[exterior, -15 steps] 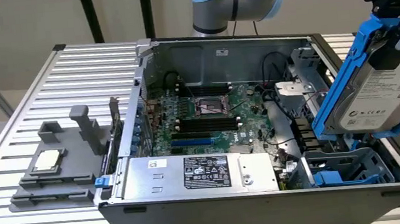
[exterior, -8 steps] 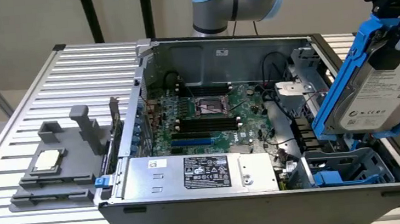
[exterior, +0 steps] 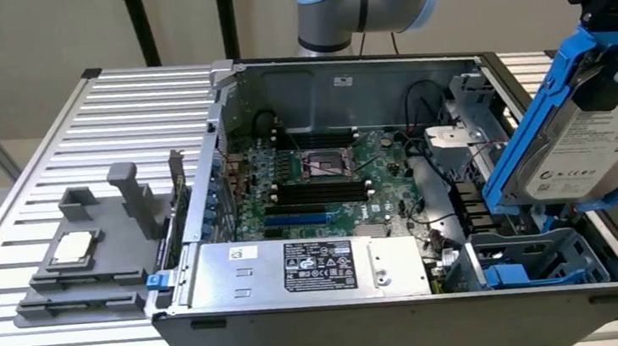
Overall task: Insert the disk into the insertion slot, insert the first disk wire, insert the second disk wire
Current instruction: 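Insert the disk into the insertion slot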
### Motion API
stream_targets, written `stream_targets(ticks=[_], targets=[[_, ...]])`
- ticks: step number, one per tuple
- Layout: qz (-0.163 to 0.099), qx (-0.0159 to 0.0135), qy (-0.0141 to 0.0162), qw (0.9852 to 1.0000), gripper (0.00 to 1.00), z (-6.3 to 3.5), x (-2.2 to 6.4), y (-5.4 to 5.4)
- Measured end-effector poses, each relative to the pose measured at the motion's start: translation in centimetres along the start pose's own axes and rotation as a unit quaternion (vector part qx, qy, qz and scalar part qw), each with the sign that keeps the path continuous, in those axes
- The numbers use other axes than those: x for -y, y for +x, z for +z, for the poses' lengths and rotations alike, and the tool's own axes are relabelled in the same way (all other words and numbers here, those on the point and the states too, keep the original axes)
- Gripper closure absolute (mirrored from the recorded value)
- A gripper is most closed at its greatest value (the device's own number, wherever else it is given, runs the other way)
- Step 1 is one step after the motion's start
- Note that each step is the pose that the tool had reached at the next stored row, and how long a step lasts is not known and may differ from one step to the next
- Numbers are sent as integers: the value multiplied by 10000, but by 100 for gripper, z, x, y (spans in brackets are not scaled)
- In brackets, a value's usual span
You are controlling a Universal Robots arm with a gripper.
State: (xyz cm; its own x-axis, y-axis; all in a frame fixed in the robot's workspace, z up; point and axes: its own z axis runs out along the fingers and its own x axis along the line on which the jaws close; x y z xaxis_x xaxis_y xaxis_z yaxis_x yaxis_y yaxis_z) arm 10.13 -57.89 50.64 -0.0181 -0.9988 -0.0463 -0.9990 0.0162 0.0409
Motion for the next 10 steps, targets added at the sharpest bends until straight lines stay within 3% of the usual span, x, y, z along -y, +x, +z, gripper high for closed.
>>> stream_targets(ticks=[4,10], targets=[[-1,55,-13,10000,67,29,38,103],[-2,59,-20,10000,67,131,49,154]])
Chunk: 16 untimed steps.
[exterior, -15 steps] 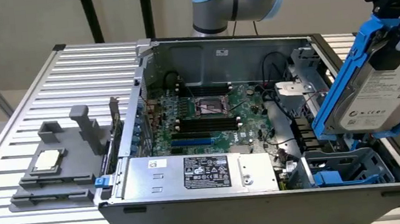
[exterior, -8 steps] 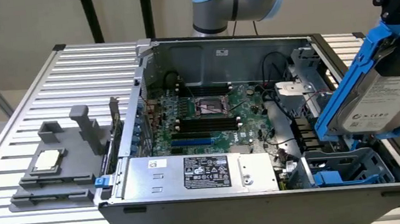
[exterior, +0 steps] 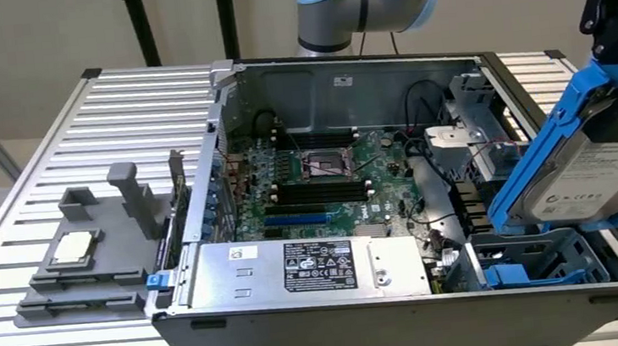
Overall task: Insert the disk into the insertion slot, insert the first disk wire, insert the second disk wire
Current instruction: 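Insert the disk into the insertion slot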
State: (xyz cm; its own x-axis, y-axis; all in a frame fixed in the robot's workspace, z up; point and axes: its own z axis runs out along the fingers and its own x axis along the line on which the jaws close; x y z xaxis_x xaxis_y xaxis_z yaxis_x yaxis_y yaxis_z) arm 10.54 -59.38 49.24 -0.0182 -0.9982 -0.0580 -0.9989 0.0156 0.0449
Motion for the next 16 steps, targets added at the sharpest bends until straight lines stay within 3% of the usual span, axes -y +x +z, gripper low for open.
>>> stream_targets(ticks=[11,16], targets=[[-41,-2,-5,10000,67,196,69,15],[-64,-3,-23,10000,67,284,83,20]])
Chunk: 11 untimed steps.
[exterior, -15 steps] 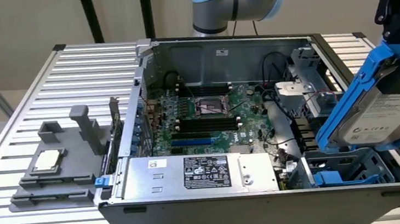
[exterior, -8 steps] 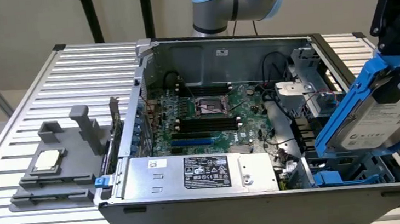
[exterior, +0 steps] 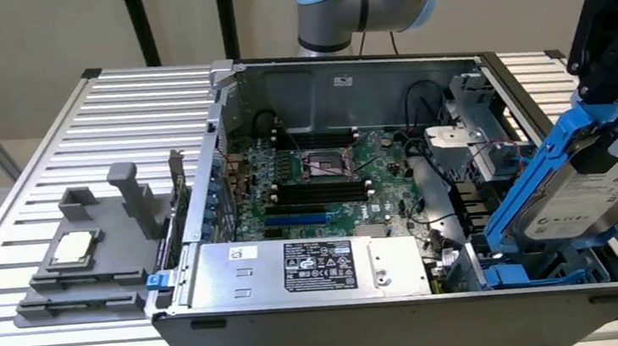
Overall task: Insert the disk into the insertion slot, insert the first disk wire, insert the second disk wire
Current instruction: 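Insert the disk into the insertion slot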
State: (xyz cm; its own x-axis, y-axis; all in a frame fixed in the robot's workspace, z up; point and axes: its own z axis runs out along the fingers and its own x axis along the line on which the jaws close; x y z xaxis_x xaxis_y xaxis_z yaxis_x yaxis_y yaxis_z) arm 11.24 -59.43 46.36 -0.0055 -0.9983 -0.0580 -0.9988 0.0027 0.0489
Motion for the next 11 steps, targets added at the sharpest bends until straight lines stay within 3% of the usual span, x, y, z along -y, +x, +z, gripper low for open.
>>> stream_targets(ticks=[11], targets=[[-24,20,-42,10000,67,102,6,40]])
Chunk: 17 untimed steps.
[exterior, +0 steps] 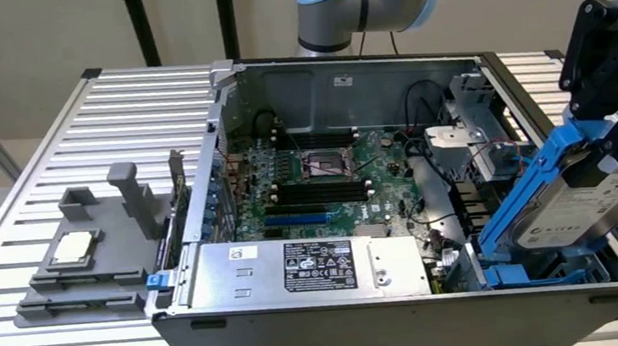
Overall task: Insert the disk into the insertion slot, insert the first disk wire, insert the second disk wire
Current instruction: 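Insert the disk into the insertion slot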
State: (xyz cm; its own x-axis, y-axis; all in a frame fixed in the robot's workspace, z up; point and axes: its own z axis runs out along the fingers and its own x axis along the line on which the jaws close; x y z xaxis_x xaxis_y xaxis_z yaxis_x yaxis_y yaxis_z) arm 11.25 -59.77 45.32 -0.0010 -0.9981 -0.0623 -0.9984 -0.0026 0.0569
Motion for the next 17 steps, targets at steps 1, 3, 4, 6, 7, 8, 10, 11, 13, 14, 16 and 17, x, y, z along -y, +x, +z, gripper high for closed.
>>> stream_targets(ticks=[1,3,4,6,7,8,10,11,13,14,16,17], targets=[[-1,3,0,10000,67,3,0,5],[-5,10,-1,10000,67,8,1,12],[-9,14,-1,10000,67,10,1,15],[-19,27,-2,10000,67,15,1,21],[-25,36,-2,10000,67,16,1,24],[-32,47,-1,10000,67,17,1,28],[-46,69,4,10000,67,20,1,35],[-50,79,8,10000,67,23,0,40],[-58,99,32,9999,67,27,-5,46],[-62,108,47,9999,67,31,-8,48],[-67,115,63,9999,67,37,-17,51],[-68,116,63,9999,67,41,-20,53]])
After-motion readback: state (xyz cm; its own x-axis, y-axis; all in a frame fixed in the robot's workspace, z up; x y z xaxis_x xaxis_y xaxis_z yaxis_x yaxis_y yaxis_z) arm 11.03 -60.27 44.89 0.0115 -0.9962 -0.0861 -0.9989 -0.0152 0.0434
